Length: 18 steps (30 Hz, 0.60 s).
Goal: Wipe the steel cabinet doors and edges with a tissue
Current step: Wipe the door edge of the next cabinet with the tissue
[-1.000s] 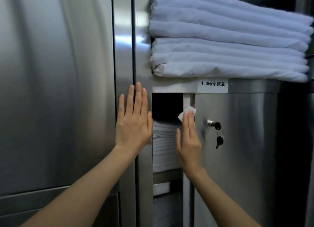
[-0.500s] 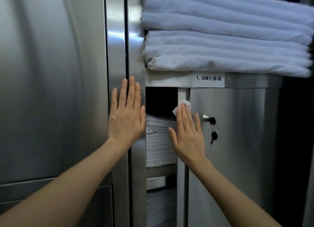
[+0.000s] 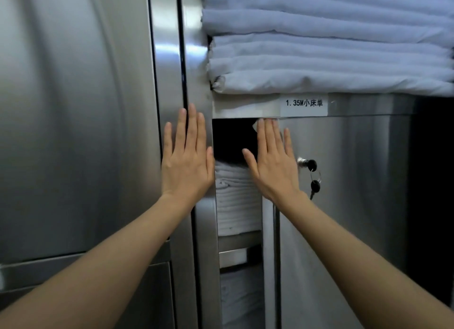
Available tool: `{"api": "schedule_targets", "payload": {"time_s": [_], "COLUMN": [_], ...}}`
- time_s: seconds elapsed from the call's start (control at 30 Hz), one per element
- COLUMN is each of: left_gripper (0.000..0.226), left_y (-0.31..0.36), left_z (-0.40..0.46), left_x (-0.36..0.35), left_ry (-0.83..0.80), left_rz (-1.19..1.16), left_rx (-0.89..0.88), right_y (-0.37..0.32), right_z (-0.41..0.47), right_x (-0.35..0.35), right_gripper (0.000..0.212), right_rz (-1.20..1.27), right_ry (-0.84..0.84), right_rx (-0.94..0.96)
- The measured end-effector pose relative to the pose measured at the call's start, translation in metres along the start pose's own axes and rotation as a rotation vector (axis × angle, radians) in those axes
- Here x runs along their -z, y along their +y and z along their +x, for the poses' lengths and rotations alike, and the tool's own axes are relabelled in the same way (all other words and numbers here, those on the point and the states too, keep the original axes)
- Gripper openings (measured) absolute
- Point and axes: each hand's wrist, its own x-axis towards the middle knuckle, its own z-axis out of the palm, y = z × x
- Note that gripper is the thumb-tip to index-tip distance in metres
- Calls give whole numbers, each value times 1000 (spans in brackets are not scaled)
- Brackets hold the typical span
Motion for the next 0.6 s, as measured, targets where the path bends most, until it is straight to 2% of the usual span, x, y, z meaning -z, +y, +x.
{"api": "schedule_targets", "payload": {"time_s": [0.2, 0.37, 0.43, 0.5, 0.6], "left_gripper": [66, 66, 65, 65, 65], "left_y": [1, 0, 0, 1, 1], "left_z": [1, 2, 1, 0, 1], "left_x": [3, 3, 3, 2, 4], "left_ry": [1, 11, 13, 11, 8], "left_rz": [-30, -33, -21, -26, -48], "left_rx": [4, 5, 0, -1, -1], "right_y": [0, 1, -1, -2, -7], "right_z": [-111, -10, 1, -32, -121], "right_x": [-8, 6, 3, -2, -7], "right_gripper": [71, 72, 72, 72, 73], "right_rz": [-9, -13, -11, 11, 4], "right_ry": [-144, -80, -54, -70, -191], "right_rx": [32, 22, -2, 8, 7]}}
